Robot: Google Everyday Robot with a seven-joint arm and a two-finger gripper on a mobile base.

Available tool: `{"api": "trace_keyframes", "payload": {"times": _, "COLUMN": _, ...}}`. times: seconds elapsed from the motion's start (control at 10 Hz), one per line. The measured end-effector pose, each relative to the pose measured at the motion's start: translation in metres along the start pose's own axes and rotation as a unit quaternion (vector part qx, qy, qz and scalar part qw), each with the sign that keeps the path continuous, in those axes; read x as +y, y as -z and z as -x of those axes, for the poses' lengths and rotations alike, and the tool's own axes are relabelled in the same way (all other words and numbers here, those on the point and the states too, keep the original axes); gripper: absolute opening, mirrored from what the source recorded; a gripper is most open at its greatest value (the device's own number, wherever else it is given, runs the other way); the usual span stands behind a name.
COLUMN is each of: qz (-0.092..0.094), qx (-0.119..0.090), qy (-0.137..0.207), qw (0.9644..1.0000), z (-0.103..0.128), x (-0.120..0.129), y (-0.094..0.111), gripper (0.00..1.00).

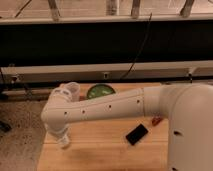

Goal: Knock the bottle over

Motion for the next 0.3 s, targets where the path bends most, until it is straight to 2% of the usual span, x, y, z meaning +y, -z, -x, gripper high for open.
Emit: {"api": "trace_keyframes", "payload": {"times": 0.3, "qz": -0.002, "qx": -0.002, "qy": 0.003, "qw": 1.0000, "z": 0.0010, "x": -0.0031, "y": 0.0008, "gripper": 0.00}}
